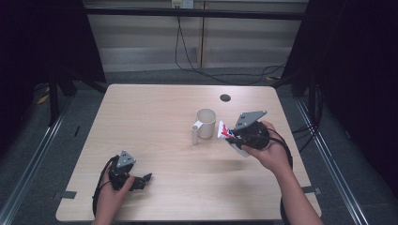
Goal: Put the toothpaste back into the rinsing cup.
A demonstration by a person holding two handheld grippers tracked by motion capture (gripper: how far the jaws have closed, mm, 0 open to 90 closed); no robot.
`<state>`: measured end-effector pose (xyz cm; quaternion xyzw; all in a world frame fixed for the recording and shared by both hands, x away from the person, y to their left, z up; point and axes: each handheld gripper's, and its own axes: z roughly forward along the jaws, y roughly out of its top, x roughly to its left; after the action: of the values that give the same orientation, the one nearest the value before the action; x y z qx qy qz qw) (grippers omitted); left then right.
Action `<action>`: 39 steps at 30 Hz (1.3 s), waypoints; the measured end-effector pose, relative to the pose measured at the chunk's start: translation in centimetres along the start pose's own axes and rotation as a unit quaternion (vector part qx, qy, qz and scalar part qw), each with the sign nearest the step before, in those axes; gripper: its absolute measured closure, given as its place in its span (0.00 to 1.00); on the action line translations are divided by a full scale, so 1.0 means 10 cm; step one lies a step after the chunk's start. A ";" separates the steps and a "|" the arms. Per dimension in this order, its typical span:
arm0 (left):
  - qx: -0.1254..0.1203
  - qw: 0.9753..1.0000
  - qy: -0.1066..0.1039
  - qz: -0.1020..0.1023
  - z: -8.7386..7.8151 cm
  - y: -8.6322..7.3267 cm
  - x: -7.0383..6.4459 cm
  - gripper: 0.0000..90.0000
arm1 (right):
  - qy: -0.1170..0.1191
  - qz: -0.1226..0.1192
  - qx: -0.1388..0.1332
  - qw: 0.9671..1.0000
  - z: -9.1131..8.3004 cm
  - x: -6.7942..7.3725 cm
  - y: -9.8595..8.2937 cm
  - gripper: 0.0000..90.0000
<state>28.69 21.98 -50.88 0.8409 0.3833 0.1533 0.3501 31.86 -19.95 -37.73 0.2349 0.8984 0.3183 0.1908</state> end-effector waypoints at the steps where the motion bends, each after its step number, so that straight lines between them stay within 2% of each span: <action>1: 0.000 1.000 0.000 0.000 0.00 0.00 0.00 0.08 | 0.000 0.006 -0.005 1.000 -0.01 -0.01 0.01 0.79; 4: 0.000 1.000 0.000 0.000 0.00 0.00 0.00 0.08 | 0.001 0.026 -0.018 0.999 -0.03 -0.03 0.04 0.78; 10: 0.000 1.000 0.000 0.000 0.00 0.00 0.00 0.08 | -0.004 0.039 -0.028 0.999 -0.04 -0.05 0.09 0.78; 17: 0.000 1.000 0.000 0.000 0.00 0.00 0.00 0.08 | -0.002 0.066 -0.061 0.996 -0.09 -0.10 0.13 0.78; 21: 0.000 1.000 0.000 0.000 0.00 0.00 0.00 0.08 | 0.000 0.087 -0.086 0.992 -0.13 -0.14 0.16 0.78; 26: 0.000 1.000 0.000 0.000 0.00 0.00 0.00 0.08 | -0.007 0.107 -0.110 0.988 -0.17 -0.18 0.22 0.78; 32: 0.000 1.000 0.000 0.000 0.00 0.00 0.00 0.08 | -0.010 0.121 -0.130 0.984 -0.21 -0.21 0.26 0.78; 36: 0.000 1.000 0.000 0.000 0.00 0.00 0.00 0.08 | -0.013 0.139 -0.146 0.979 -0.24 -0.25 0.25 0.78; 39: 0.000 1.000 0.000 0.000 0.00 0.00 0.00 0.08 | -0.016 0.146 -0.155 0.977 -0.25 -0.26 0.25 0.78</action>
<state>28.68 21.98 -50.88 0.8407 0.3835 0.1532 0.3502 33.50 -20.90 -33.75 0.3361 0.7912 0.4742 0.1903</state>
